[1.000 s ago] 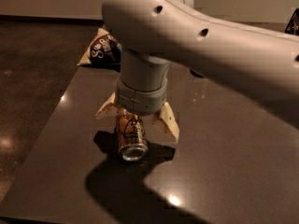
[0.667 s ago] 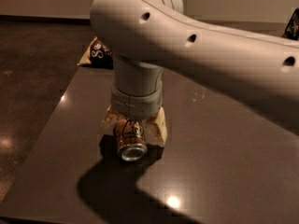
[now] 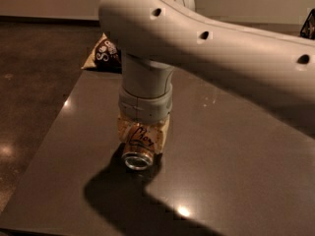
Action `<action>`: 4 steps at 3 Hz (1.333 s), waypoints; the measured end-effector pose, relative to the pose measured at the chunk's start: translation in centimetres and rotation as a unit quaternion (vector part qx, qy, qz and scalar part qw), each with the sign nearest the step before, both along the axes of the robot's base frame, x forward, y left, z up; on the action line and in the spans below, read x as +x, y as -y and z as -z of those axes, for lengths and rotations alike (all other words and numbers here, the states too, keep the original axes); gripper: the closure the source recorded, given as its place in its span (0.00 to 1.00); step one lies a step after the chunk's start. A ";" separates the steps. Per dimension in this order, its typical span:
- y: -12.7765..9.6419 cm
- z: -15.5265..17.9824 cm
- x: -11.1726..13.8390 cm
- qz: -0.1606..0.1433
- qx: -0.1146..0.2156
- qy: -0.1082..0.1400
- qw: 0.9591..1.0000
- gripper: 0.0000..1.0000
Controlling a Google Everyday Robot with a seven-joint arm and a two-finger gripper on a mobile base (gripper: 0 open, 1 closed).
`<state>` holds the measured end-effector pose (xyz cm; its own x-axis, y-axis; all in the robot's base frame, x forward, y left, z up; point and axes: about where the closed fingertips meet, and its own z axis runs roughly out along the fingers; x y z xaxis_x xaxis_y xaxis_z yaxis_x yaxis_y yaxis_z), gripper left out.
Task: Pick orange can
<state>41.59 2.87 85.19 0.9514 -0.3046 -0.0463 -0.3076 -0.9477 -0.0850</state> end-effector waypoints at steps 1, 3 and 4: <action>1.1 -1.5 1.3 0.046 0.028 -0.027 0.998 0.93; 3.7 -6.8 3.7 0.137 0.093 -0.043 0.985 1.00; 4.7 -9.2 4.0 0.164 0.121 -0.046 0.978 1.00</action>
Offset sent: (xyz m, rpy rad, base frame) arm 0.0522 -0.0470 0.0762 0.1949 0.1390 -0.3325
